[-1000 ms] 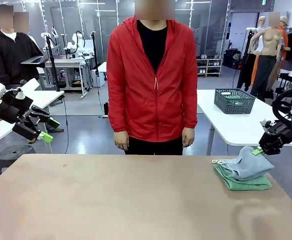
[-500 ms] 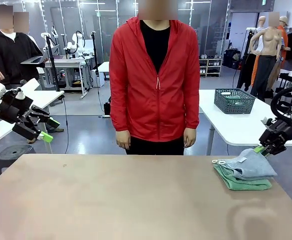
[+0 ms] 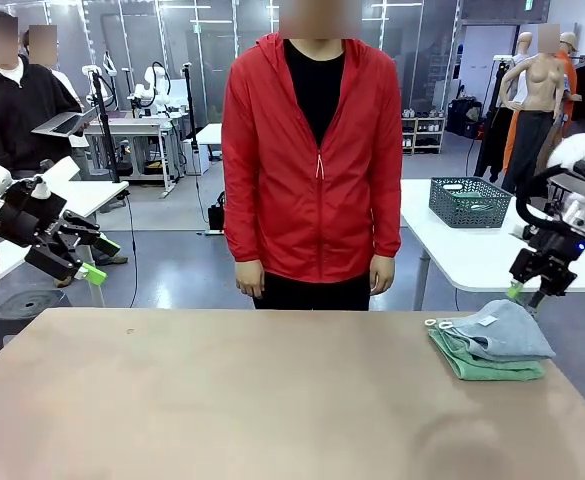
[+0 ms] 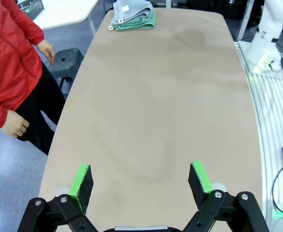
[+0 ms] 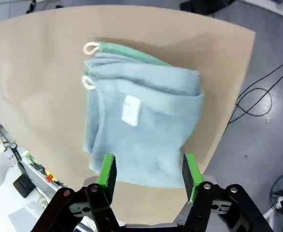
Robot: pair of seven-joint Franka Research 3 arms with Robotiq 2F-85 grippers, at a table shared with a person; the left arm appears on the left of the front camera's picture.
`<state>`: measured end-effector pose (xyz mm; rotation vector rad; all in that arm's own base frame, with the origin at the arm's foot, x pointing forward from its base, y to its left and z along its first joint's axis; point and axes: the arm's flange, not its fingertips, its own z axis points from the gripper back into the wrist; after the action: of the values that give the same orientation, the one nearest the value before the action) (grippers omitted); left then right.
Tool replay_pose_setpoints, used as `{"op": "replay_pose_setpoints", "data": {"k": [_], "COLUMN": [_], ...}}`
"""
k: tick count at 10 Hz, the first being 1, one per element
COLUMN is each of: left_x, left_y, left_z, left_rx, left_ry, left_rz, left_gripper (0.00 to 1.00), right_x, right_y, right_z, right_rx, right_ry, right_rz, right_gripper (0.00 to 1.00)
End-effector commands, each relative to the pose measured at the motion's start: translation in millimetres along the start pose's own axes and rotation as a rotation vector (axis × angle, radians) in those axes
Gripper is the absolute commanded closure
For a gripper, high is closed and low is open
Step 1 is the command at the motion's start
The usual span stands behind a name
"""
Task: Fold the towels and place them in the basket.
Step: Stack the folded Towel with hook on the right side of the table.
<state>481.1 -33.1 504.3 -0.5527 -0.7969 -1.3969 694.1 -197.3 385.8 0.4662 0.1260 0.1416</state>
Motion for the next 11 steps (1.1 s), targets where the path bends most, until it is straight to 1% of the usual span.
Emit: {"op": "replay_pose_setpoints", "data": {"k": [1, 2, 3, 4, 5, 6, 7, 8, 9, 11], "left_x": [1.2, 1.2, 1.2, 1.2, 1.2, 1.2, 1.2, 1.2, 1.2, 1.2], "left_y": [-2.9, -2.9, -2.9, -2.9, -2.9, -2.9, -2.9, -2.9, -2.9, -2.9], "left_z": [0.0, 0.0, 0.0, 0.0, 0.0, 0.0, 0.0, 0.0, 0.0, 0.0], "left_rx": [0.016, 0.016, 0.016, 0.016, 0.016, 0.016, 0.016, 0.016, 0.016, 0.016], "left_ry": [0.0, 0.0, 0.0, 0.0, 0.0, 0.0, 0.0, 0.0, 0.0, 0.0], "left_rz": [-0.002, -0.002, -0.002, -0.002, -0.002, -0.002, -0.002, -0.002, -0.002, -0.002], "left_gripper": [0.0, 0.0, 0.0, 0.0, 0.0, 0.0, 0.0, 0.0, 0.0, 0.0], "right_x": [-45.1, -75.9, -117.5, -154.1, -186.1, -212.8, -232.8, -250.0, -262.8, -270.9], "right_y": [87.4, 145.4, 204.2, 242.4, 272.1, 294.3, 309.4, 320.5, 327.7, 330.3], "right_z": [23.0, 47.2, 72.9, 90.7, 101.6, 106.5, 104.1, 98.5, 91.8, 88.2], "right_rx": [-0.099, -0.142, -0.203, -0.277, -0.354, -0.418, -0.441, -0.462, -0.472, -0.432], "right_ry": [-0.03, -0.089, -0.186, -0.28, -0.374, -0.464, -0.569, -0.67, -0.743, -0.783], "right_rz": [-0.013, 0.025, 0.073, 0.115, 0.123, 0.1, 0.092, 0.049, 0.05, 0.05], "right_gripper": [0.31, 0.31, 0.31, 0.31, 0.31, 0.31, 0.31, 0.31, 0.31, 0.31]}}
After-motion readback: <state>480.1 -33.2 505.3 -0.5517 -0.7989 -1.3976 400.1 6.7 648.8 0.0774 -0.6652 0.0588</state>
